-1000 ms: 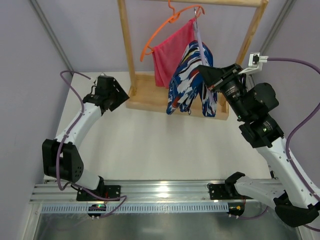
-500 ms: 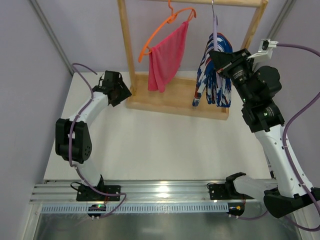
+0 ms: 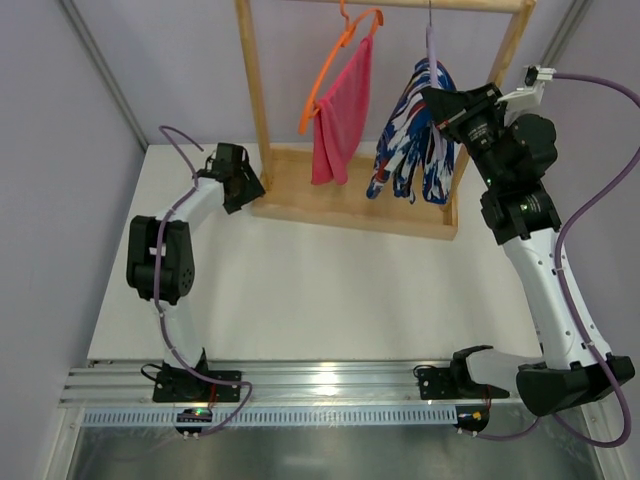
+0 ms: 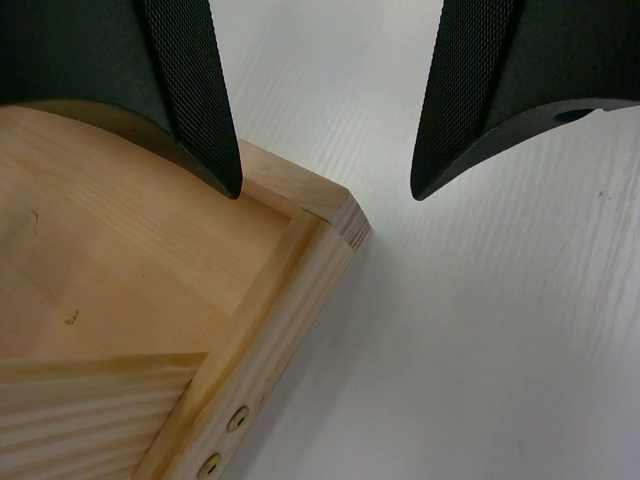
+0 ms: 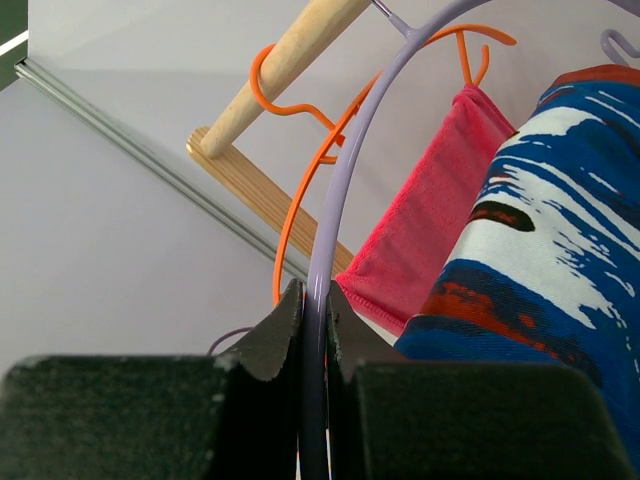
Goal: Place the trousers on the hanger
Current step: Hang the hanger with trousers onto the clothesline
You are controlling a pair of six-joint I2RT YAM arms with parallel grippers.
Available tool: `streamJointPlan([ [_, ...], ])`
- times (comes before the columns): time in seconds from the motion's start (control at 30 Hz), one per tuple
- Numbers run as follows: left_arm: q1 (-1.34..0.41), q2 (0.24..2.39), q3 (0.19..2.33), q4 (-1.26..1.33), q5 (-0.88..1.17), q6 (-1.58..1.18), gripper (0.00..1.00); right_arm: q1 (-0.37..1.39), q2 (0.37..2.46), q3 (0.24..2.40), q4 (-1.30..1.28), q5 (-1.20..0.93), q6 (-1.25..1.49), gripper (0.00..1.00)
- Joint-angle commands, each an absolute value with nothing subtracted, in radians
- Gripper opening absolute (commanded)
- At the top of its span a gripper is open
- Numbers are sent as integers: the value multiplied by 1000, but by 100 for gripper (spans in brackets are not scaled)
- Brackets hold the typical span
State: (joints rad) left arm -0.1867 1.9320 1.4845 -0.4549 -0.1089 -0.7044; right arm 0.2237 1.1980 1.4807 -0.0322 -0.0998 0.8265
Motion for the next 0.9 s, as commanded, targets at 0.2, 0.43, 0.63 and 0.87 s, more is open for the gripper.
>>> streamJointPlan([
  [0.2,-178,2011,1534,-344,-18,-655,70,164,1174,1549,268,-150,851,4],
  [0.43,-178,2062,1565,-359,-11,-653,70,109,1190,1542,278,-178,877,4],
  [0.63,-178,2075,1562,-382,-15,-650,65,81,1183,1511,269,-176,897,4],
  [0.87,-178,2039,1485,-359,-3,-638,37,66,1124,1439,224,-169,885,4],
])
